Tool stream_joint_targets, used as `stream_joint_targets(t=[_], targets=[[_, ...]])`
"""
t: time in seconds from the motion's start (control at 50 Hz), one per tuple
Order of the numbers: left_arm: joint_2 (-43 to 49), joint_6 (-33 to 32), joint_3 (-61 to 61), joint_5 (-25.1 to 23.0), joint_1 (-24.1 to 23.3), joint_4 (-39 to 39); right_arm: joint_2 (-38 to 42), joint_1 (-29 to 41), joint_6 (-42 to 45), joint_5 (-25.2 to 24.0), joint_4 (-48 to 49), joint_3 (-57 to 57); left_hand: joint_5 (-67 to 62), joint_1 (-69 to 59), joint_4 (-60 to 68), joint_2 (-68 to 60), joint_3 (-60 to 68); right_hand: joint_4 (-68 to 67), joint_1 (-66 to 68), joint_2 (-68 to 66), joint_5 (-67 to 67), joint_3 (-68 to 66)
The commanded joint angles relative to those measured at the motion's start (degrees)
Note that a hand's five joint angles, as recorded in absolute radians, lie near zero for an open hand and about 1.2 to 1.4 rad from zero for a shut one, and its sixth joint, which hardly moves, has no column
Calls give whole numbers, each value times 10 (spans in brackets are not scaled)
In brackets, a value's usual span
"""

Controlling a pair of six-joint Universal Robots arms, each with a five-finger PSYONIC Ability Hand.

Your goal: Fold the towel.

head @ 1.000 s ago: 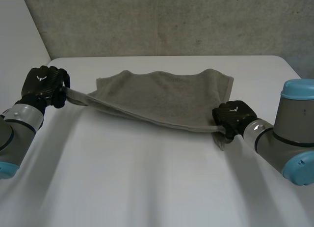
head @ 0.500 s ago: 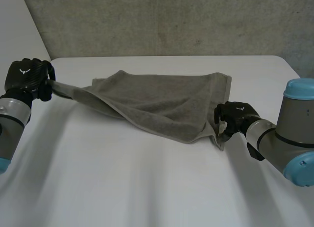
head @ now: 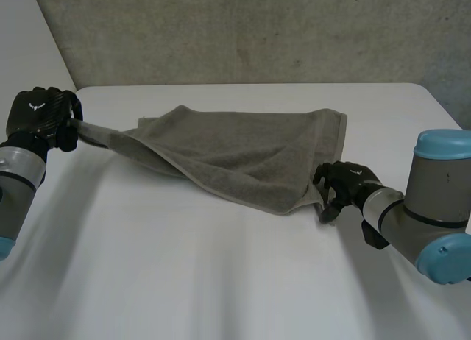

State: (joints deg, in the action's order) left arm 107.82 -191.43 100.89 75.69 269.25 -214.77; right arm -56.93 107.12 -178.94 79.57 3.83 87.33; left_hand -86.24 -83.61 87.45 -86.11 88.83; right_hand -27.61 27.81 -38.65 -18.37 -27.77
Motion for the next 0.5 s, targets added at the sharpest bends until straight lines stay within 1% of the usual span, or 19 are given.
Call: stream_joint_targets(t=[0.02,0.12,0.16,0.18,0.2,0.22,0.26,0.28,0.32,0.34,0.36,0.4,0.42,0.44,0.48,0.5], targets=[[0,0,0,0,0,0,31,1,-6,24,13,-24,162,36,-74,61,-88,-45,43,65,-37,-43],[0,0,0,0,1,0,47,2,-5,39,13,-45,162,36,-74,61,-88,-87,85,23,-80,-86],[0,0,0,0,0,0,53,2,-6,39,13,-54,162,36,-74,61,-88,-147,145,-37,-140,-146],[0,0,0,0,0,0,53,2,-6,39,13,-54,162,36,-74,61,-88,-148,146,-37,-140,-146],[1,0,1,0,0,0,53,2,-6,39,13,-55,162,36,-74,61,-88,-193,191,-82,-185,-191],[1,0,1,0,0,0,53,2,-6,39,13,-55,162,36,-74,61,-88,-193,191,-83,-186,-191],[1,0,1,0,0,0,54,2,-8,39,13,-55,162,36,-74,61,-88,-285,283,-175,-278,-284],[1,0,1,0,0,0,54,2,-8,39,13,-55,162,36,-74,61,-88,-286,284,-175,-278,-284],[1,0,1,0,0,0,54,1,-8,40,13,-54,162,36,-74,61,-88,-419,417,-309,-412,-418],[1,0,1,0,0,0,54,1,-8,40,13,-54,162,36,-74,61,-88,-420,418,-310,-413,-419],[1,0,1,0,0,-1,54,0,-8,39,13,-53,162,36,-74,61,-88,-462,460,-351,-454,-460],[1,0,1,0,0,0,54,0,-8,37,12,-52,162,36,-74,61,-88,-462,460,-352,-455,-461],[1,0,1,0,0,0,53,2,-7,37,11,-54,162,36,-74,61,-88,-429,427,-319,-421,-427],[1,0,1,0,0,0,53,2,-7,37,11,-54,162,36,-74,61,-88,-429,427,-318,-421,-427],[1,0,1,0,0,0,52,3,-7,38,7,-52,162,36,-74,61,-88,-238,236,-128,-230,-236],[1,0,1,0,0,0,52,3,-7,38,7,-52,162,36,-74,61,-88,-237,235,-126,-229,-235]])
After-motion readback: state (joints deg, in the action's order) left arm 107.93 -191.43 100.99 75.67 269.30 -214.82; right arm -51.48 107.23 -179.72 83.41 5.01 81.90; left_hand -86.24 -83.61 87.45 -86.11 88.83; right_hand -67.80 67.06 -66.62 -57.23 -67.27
